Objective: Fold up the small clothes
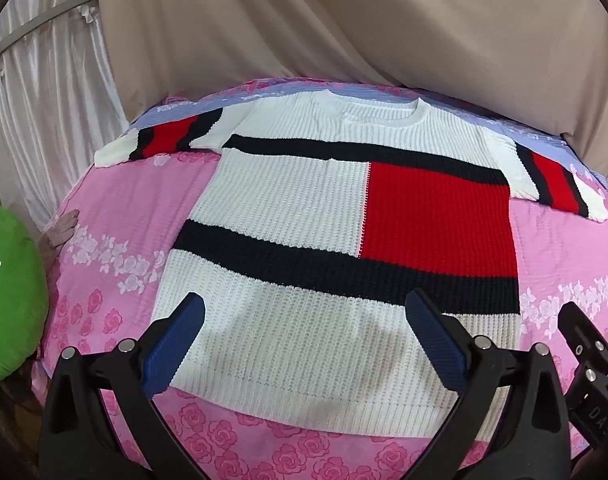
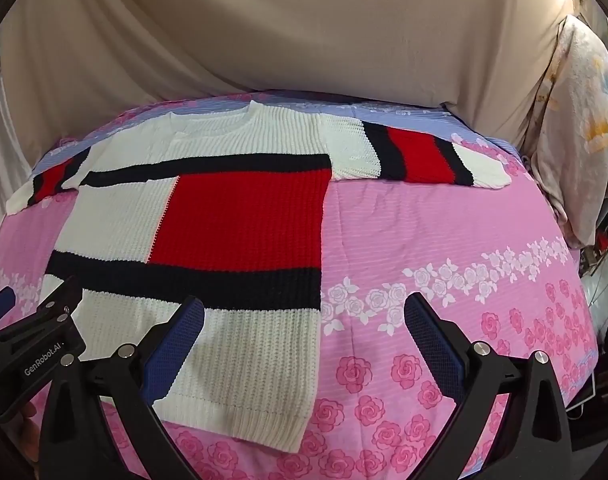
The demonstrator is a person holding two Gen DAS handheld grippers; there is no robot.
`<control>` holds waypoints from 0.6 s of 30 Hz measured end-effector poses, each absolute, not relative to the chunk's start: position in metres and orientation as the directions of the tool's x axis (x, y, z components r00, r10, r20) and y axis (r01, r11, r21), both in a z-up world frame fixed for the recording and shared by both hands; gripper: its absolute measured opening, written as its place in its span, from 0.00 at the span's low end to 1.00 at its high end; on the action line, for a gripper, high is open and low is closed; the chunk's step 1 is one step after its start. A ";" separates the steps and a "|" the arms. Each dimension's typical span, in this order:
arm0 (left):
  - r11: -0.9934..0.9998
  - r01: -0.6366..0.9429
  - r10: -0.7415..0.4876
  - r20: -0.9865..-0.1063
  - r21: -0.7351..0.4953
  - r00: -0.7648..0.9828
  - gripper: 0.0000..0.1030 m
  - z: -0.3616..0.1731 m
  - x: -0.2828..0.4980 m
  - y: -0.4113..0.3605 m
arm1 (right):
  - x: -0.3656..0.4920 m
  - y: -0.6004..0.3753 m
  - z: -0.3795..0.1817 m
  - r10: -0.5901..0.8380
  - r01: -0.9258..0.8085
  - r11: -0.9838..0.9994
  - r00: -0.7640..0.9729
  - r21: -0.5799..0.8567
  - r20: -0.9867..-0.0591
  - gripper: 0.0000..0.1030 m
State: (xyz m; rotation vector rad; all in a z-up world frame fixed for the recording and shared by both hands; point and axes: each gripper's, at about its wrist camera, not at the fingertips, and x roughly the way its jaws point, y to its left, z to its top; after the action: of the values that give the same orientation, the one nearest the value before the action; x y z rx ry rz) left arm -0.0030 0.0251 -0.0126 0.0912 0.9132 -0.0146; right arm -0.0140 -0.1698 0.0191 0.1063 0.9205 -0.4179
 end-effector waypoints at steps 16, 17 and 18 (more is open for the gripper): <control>0.994 0.054 0.045 -0.793 0.098 0.607 0.95 -0.016 -0.006 0.021 | -0.014 -0.169 0.010 -0.285 0.388 0.919 0.533 -0.069 -0.796 0.95; 0.994 0.055 0.044 -0.794 0.097 0.606 0.95 -0.016 -0.005 0.021 | -0.014 -0.168 0.010 -0.284 0.387 0.920 0.534 -0.069 -0.796 0.95; 0.994 0.055 0.044 -0.795 0.097 0.605 0.95 -0.017 -0.005 0.022 | -0.014 -0.168 0.010 -0.284 0.386 0.920 0.534 -0.070 -0.796 0.95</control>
State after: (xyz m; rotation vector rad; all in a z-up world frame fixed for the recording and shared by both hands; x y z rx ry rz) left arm -0.0050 0.0215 -0.0167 0.1153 0.9210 -0.0065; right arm -0.0137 -0.1677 0.0102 0.1193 0.9249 -0.4003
